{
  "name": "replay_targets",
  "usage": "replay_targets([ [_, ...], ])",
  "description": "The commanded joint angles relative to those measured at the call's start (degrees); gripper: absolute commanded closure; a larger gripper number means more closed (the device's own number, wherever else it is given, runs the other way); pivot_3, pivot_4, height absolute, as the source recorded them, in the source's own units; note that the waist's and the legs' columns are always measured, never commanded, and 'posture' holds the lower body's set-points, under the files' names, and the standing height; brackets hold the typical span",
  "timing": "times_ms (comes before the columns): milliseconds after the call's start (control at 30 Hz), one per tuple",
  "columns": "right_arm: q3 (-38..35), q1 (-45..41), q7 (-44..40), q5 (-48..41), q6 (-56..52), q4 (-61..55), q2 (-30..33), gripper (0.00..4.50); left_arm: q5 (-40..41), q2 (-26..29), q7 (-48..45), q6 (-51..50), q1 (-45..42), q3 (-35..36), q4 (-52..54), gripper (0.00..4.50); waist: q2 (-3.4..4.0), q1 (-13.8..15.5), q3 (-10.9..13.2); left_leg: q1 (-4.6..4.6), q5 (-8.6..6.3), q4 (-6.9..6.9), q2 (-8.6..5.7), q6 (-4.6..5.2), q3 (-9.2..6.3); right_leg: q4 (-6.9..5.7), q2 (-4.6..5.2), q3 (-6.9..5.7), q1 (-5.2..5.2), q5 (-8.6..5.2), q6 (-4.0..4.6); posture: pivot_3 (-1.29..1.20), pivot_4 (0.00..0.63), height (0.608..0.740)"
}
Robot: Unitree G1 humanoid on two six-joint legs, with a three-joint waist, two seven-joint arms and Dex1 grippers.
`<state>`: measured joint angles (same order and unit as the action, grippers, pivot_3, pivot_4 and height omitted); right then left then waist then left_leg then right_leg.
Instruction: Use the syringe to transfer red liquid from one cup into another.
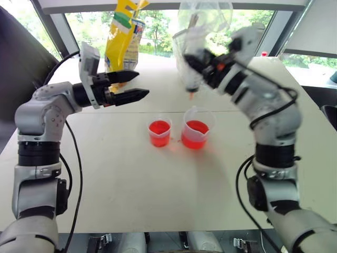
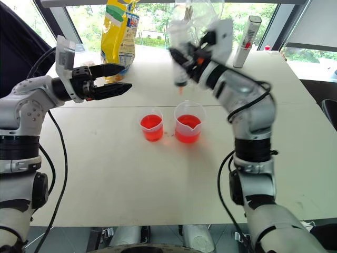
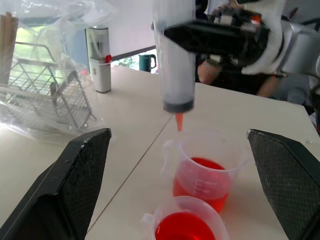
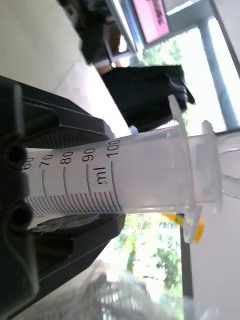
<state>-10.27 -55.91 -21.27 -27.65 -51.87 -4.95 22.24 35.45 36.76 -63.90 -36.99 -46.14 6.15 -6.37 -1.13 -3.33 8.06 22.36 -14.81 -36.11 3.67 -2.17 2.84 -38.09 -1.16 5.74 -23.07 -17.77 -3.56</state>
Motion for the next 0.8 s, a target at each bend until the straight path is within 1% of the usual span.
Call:
replay_targets([
  [33,-2.9,-4.9,2.6,-0.9,-13.6,3.4,6.1,3.1,-0.1,-0.6,-0.6,1.4,0.1,-0.5,1.7,0.03,-0.01,0.0,0.0,0.0,0.0,0.02,0.01,0.0,0.0,0.01,-0.01,0.0,-0.01,0.0,0.01,0.0,0.15,0.739],
  [67,-2.1,-5.4,2.6,-0.4,-16.8,4.8,7.9,3.1,-0.1,-0.7,-0.7,1.5,0.2,-0.7,1.7,0.03,-0.02,0.0,0.0,0.0,0.0,0.04,0.01,0.01,0.0,0.03,-0.02,0.01,-0.02,-0.01,0.02,0.0,0.15,0.739],
  [133,0.8,-5.3,-0.1,-0.5,-22.0,7.1,11.9,3.1,-0.9,-0.8,-1.1,2.5,1.0,-1.6,2.3,0.03,-0.02,-0.3,0.0,0.0,-0.01,0.09,0.02,0.01,0.02,0.06,-0.06,0.06,-0.04,-0.01,0.03,0.0,0.15,0.739],
  [233,4.6,-3.0,-2.1,-0.3,-28.2,9.2,15.7,3.1,-0.6,-1.2,-1.0,2.6,2.3,-1.8,3.8,0.03,0.0,-0.7,0.0,0.0,-0.02,0.13,0.01,0.03,0.13,0.06,-0.08,0.18,-0.1,-0.01,0.02,0.0,0.15,0.739],
  [333,7.1,0.1,-3.1,0.2,-32.0,11.9,17.0,3.1,-0.1,-1.5,-0.5,2.1,3.1,-1.6,5.2,0.03,0.0,-0.6,0.0,0.01,-0.03,0.13,0.01,0.06,0.15,0.07,-0.11,0.22,-0.11,-0.01,0.02,0.0,0.15,0.739],
  [433,6.9,1.3,-3.6,0.1,-35.2,16.8,16.2,3.1,-0.1,-1.8,0.1,1.9,3.7,-1.6,6.3,0.03,0.01,-0.6,0.0,0.04,-0.03,0.09,0.01,0.06,0.14,0.07,-0.12,0.21,-0.12,0.0,0.01,0.0,0.15,0.739],
  [567,9.0,3.1,-4.0,2.0,-33.5,22.1,16.1,3.1,-0.1,-1.7,0.8,1.5,4.3,-1.7,7.6,0.03,0.0,-0.6,0.0,0.04,-0.03,0.06,-0.01,0.06,0.17,0.07,-0.11,0.22,-0.11,0.0,-0.01,0.0,0.15,0.739],
  [733,12.0,4.7,-5.6,4.1,-30.3,25.4,16.4,3.1,0.2,-1.4,1.3,0.7,5.1,-1.7,9.5,0.03,-0.01,-0.6,0.0,0.04,-0.03,0.08,-0.03,0.06,0.15,0.08,-0.17,0.21,-0.11,0.0,-0.01,0.0,0.15,0.739],
  [800,12.3,4.8,-6.0,4.7,-29.5,26.2,16.3,2.08,0.6,-1.4,1.7,0.1,5.4,-1.5,10.2,0.0,-0.03,-0.6,0.0,0.03,-0.03,0.07,-0.03,0.05,0.13,0.09,-0.22,0.19,-0.09,0.0,-0.01,0.0,0.15,0.739],
])
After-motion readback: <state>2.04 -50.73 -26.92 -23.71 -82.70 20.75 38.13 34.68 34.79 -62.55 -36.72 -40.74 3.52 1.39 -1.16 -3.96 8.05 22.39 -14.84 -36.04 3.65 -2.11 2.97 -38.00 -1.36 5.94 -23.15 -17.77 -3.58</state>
